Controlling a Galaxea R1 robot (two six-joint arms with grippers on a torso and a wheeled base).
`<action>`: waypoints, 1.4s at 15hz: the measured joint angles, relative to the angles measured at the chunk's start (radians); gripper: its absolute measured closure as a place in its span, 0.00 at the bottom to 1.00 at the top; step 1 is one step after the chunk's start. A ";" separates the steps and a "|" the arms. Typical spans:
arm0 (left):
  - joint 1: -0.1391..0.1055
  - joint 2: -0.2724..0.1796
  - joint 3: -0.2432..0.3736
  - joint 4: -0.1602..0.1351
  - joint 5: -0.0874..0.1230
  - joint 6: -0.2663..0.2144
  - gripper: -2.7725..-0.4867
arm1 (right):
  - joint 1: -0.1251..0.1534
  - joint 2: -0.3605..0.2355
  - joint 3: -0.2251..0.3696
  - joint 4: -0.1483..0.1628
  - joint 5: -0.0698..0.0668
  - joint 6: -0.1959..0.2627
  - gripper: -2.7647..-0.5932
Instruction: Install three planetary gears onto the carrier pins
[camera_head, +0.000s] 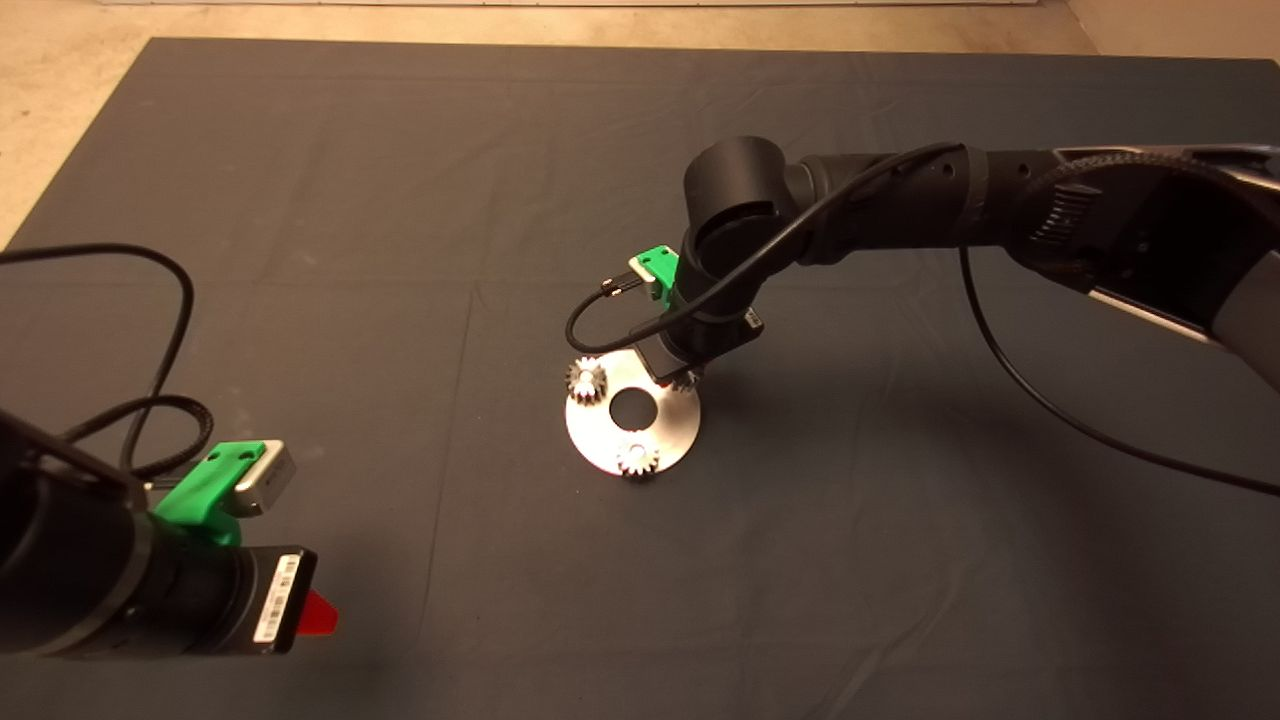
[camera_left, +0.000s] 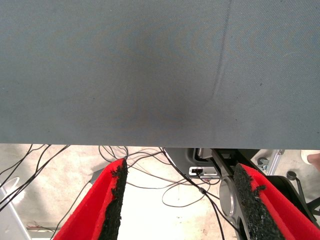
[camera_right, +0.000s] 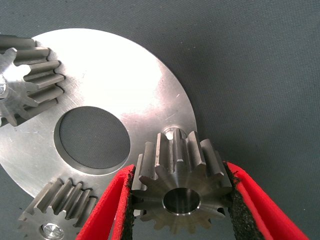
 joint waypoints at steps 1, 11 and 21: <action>0.000 0.000 0.000 0.000 0.000 0.000 0.57 | -0.001 0.000 0.000 0.000 0.001 0.000 0.77; 0.000 0.000 0.000 -0.003 0.000 0.000 0.57 | -0.003 0.001 -0.001 0.000 0.002 -0.003 0.77; 0.000 0.000 0.000 -0.004 0.000 0.000 0.57 | -0.007 0.000 -0.020 0.000 0.012 -0.002 0.77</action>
